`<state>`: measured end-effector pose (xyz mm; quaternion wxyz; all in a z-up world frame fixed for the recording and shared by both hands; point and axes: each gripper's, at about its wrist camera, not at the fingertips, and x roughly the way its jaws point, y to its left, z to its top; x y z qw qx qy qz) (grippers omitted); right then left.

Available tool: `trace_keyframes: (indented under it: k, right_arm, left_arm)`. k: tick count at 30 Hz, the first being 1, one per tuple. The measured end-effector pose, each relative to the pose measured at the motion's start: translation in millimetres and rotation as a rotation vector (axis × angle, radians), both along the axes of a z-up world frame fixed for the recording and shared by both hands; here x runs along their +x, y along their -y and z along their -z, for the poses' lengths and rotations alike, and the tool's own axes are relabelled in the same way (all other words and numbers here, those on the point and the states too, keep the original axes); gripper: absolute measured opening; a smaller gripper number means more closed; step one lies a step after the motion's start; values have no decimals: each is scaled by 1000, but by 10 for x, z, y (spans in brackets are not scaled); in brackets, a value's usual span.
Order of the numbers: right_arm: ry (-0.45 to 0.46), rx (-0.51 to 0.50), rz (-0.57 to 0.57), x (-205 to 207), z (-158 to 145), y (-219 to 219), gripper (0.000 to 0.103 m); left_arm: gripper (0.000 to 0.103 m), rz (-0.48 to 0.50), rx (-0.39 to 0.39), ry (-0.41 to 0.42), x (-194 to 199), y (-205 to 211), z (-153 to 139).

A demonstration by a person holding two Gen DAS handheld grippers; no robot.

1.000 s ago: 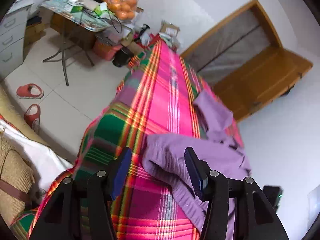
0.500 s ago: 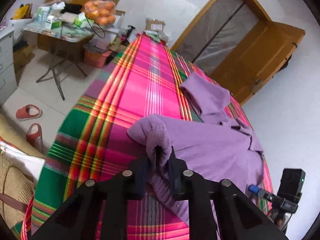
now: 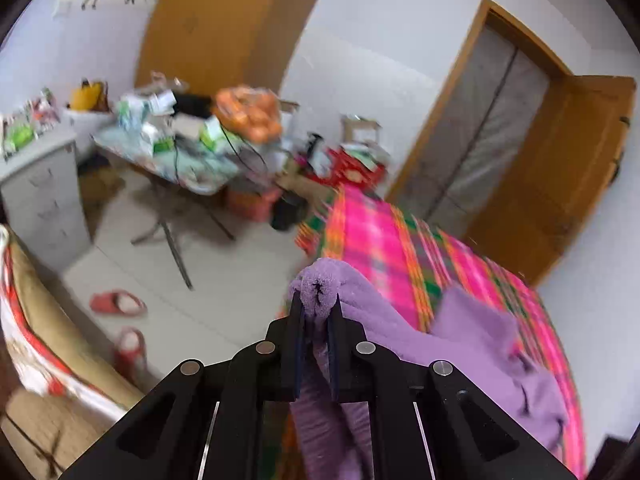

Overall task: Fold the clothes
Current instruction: 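Close the left gripper on the lilac garment edge, then lift the lilac garment off the bed with the left gripper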

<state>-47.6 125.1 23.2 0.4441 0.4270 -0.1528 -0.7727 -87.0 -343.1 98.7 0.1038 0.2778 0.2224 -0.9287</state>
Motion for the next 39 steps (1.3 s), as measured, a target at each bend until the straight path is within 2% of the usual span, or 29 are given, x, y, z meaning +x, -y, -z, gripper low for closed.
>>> trace_keyframes:
  k: [4, 6, 8, 11, 12, 14, 18, 21, 25, 28, 30, 33, 37, 38, 39]
  right_arm:
    - [6, 0, -5, -17, 18, 54, 41]
    - [7, 4, -9, -21, 28, 65, 41]
    - [8, 9, -10, -43, 39, 78, 41]
    - [12, 11, -11, -62, 65, 92, 41]
    - [16, 11, -11, -68, 82, 98, 41]
    - [20, 3, -9, -70, 98, 87, 42]
    - [31, -33, 0, -79, 108, 40, 42]
    - [40, -59, 7, -89, 109, 0, 44]
    - [28, -66, 2, -72, 92, 1, 44]
    - [13, -64, -3, -54, 76, 8, 44]
    - [6, -58, -5, -47, 70, 14, 44]
    - [1, -50, -4, -40, 64, 16, 44]
    - [-2, -40, 4, -37, 62, 13, 44]
    - [-3, -36, 6, -32, 60, 13, 44]
    - [-4, -32, 7, -24, 53, 18, 44]
  left_arm:
    - [11, 37, 85, 95, -313, 181, 225]
    - [22, 51, 56, 113, -254, 122, 329]
    - [29, 64, 38, 104, -81, 57, 390]
    - [32, 76, 64, 77, 269, -19, 422]
    - [39, 80, 76, 68, 415, -62, 429]
    - [46, 89, 100, 50, 676, -150, 441]
    - [46, 117, 157, 32, 1237, -461, 520]
    - [47, 111, 232, 43, 1557, -692, 661]
    - [50, 92, 358, 85, 1745, -824, 863]
    - [53, 81, 389, 74, 1776, -895, 867]
    - [55, 66, 447, 49, 1743, -890, 904]
    - [55, 15, 487, 21, 1649, -870, 917]
    - [51, -17, 491, 4, 1530, -932, 911]
    - [33, -1, 491, 17, 1488, -964, 928]
    - [26, 8, 493, 32, 1456, -993, 952]
